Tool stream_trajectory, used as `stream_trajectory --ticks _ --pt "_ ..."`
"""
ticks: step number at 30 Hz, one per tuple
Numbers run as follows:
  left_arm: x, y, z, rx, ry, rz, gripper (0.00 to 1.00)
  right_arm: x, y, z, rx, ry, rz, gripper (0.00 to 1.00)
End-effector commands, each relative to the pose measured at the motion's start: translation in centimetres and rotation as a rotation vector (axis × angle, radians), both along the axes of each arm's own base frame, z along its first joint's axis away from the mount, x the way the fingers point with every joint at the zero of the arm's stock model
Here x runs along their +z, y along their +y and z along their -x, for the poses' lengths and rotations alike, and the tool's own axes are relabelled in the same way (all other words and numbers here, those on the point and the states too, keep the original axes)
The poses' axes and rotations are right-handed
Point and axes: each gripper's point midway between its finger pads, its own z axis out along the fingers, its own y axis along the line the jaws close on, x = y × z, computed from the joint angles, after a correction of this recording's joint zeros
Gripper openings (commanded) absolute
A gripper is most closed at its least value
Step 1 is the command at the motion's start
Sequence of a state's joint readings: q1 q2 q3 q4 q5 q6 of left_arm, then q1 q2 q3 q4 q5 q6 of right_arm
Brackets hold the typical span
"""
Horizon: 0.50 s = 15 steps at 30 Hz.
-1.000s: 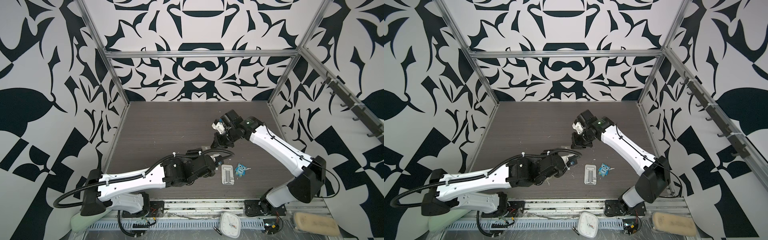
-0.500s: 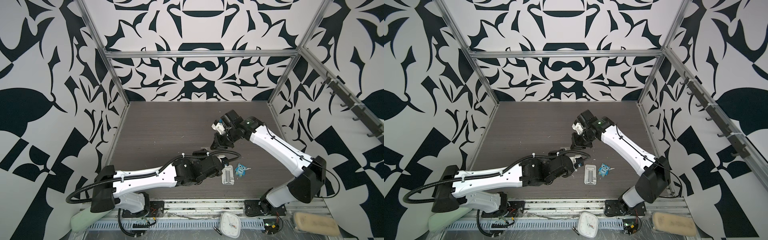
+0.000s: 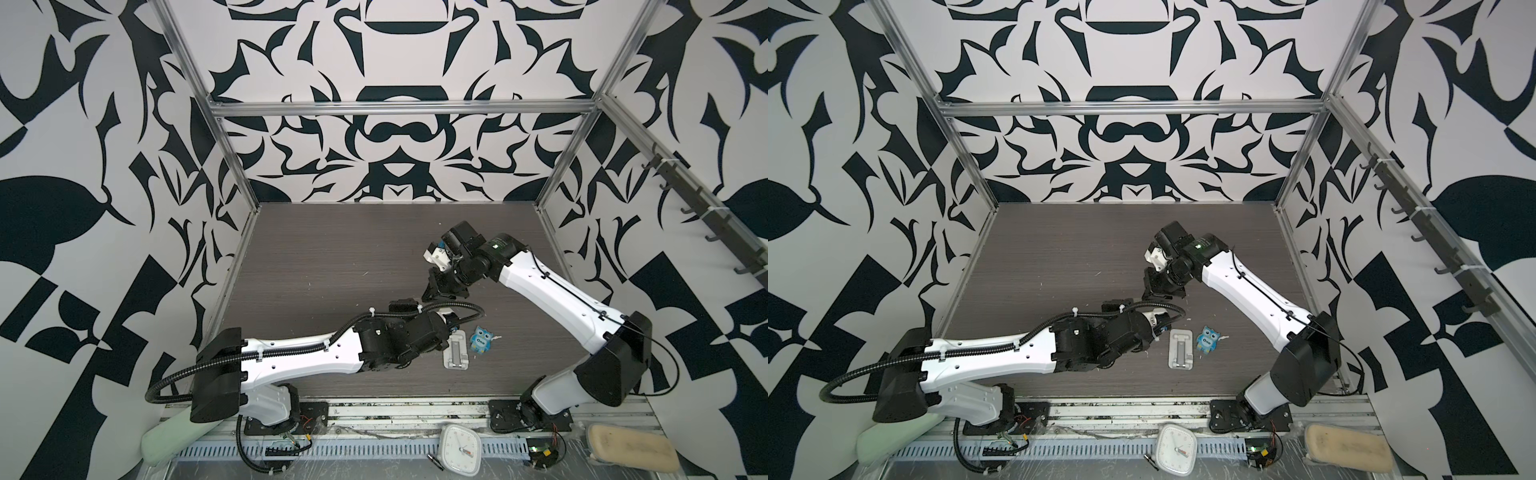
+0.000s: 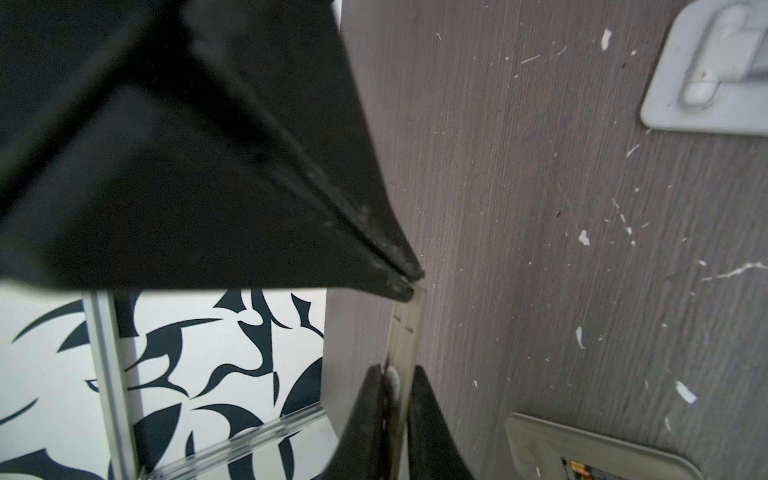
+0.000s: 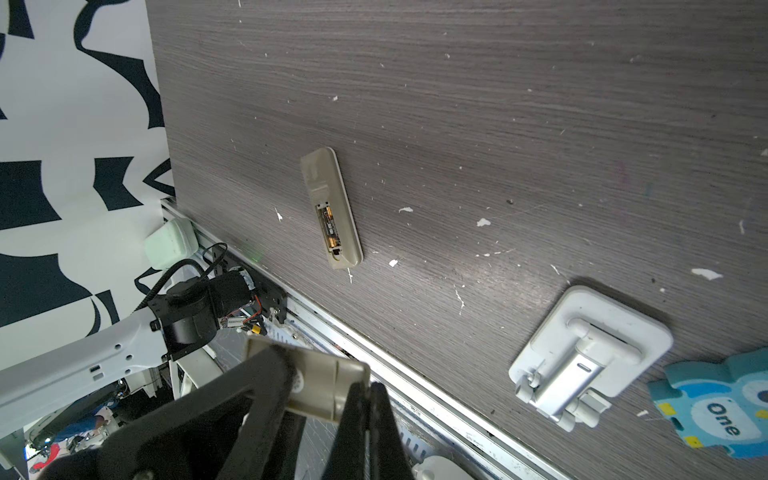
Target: Load the batteries into the remote control
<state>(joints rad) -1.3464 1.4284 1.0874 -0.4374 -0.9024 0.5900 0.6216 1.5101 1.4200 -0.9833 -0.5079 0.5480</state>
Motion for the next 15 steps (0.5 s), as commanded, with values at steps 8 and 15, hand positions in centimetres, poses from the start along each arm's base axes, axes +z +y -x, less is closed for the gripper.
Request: stream_trajectory --ticks 8,15 --pt "-1.28 -0.26 -0.18 -0.009 0.007 -0.053 0.00 2.59 0.47 0.70 0.038 -0.043 -0.078 0.00" --pt "-1.66 -0.17 -0.10 -0.007 0.018 -0.071 0.00 3.22 0.13 0.35 0.036 -0.072 -0.056 0.45"
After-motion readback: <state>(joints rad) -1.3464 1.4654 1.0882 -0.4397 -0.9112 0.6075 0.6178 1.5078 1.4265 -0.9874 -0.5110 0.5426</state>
